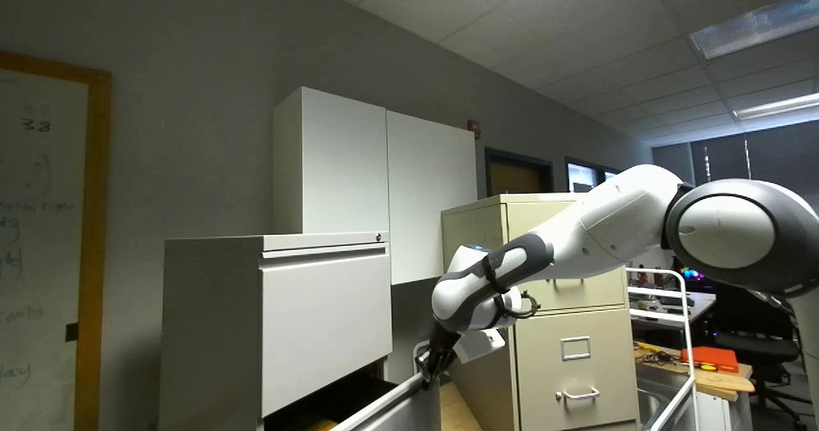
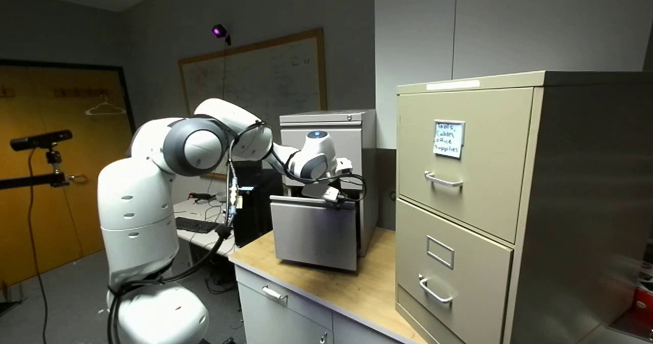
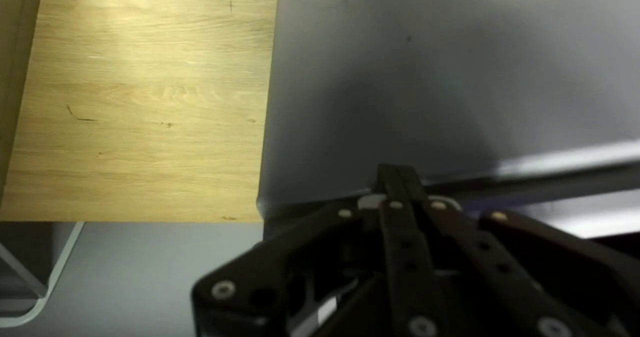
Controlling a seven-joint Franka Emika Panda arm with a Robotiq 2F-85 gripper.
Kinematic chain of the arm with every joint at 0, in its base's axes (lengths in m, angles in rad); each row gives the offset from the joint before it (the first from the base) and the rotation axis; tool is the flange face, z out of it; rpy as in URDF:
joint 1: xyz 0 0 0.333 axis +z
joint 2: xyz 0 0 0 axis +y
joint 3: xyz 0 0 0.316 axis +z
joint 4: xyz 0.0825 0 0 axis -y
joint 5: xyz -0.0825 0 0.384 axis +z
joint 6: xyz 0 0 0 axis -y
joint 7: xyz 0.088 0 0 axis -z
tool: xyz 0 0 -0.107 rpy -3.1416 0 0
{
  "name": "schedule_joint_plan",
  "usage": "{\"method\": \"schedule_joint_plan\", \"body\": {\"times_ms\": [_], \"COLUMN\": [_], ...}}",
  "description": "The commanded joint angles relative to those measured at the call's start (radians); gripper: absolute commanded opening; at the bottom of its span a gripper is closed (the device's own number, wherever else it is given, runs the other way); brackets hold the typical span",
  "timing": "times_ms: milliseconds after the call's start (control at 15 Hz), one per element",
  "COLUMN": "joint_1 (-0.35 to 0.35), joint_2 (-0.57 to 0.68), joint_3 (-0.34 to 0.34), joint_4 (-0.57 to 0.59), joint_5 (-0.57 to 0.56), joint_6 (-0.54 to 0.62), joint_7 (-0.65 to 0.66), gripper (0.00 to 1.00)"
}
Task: Close the bottom drawer of the cabinet to the left.
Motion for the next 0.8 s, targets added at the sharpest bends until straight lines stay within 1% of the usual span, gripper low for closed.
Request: {"method": "schedule_joint_plan", "body": {"times_ms": [0, 267, 533, 733], "joint_1": [-0.012, -0.033, -0.074, -0.103], "joint_2": [0.112, 0.187, 0.279, 0.345], "joint_3": [0.029, 0.053, 0.085, 0.106], "joint_4": [0.151, 0.273, 0.415, 0.518], "joint_5": [0.072, 0.138, 0.201, 0.221], "joint_6": [-0.027, -0.06, -0.095, -0.129], "joint_7": [-0.06, -0.113, -0.148, -0.161], "gripper": [0.0, 0.0, 0.0, 0.0]}}
